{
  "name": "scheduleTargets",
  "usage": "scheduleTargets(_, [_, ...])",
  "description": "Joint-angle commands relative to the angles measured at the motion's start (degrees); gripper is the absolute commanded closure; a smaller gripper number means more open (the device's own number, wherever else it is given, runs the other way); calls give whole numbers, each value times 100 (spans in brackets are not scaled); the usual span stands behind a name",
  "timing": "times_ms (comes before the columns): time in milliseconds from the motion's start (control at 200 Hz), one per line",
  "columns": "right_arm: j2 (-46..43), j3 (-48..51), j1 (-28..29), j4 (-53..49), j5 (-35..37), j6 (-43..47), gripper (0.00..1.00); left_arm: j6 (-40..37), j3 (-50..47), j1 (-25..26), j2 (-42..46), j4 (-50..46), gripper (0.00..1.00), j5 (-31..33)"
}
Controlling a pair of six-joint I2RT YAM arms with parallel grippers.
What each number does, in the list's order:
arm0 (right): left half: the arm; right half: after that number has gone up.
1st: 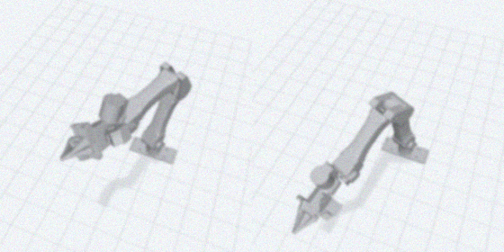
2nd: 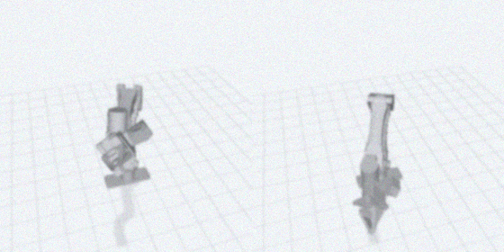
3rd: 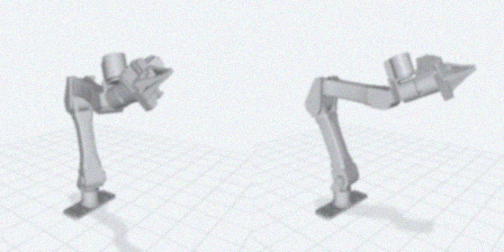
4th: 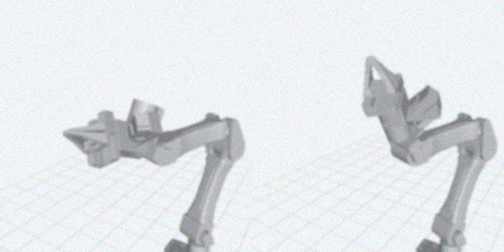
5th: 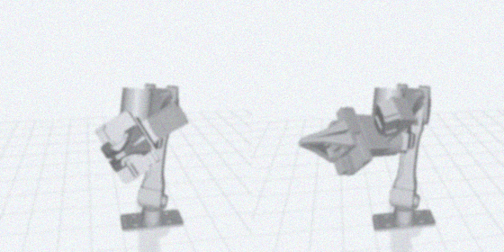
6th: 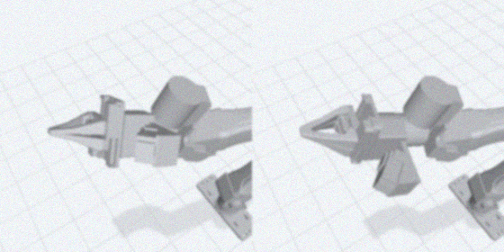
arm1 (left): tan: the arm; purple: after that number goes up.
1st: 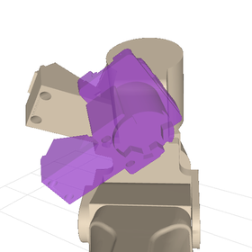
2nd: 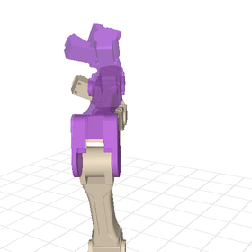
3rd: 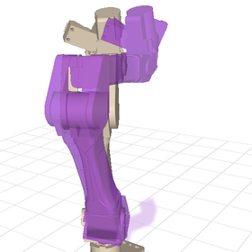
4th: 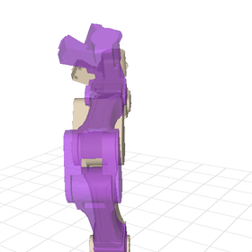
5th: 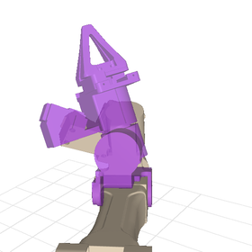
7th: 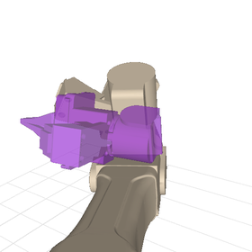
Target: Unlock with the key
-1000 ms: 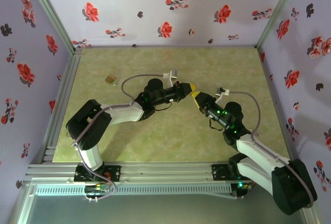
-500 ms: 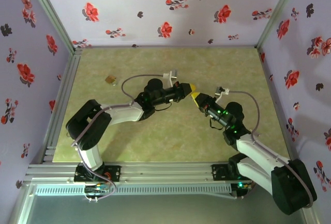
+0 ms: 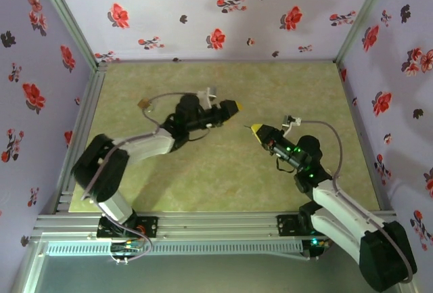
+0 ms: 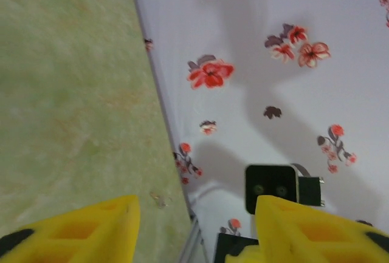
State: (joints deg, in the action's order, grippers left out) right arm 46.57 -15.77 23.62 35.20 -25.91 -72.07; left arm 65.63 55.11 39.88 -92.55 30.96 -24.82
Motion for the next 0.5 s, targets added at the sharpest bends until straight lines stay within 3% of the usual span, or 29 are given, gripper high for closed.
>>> scheduleTargets(0, [-301,-134,-19,-637,85,339,100,-1142,370,-673,879,-2891,23,226])
scheduleTargets(95, [-434,-180,-22,-974,88,466,100,-2189,1049,-1202,1081,-5445,15,1058])
scheduleTargets(175, [-438,-198,-14,-1019,69,501,100,-2612,1290,-1758,1052,-6560,15,1720])
scheduleTargets(320, [-373,-236,-6,-1077,42,536,100,-2837,1320,-2851,781,-6972,14,2038])
scheduleTargets(495, [-358,-258,-4,-1182,7,569,100,-3030,1791,-3614,-143,-6834,16,2085])
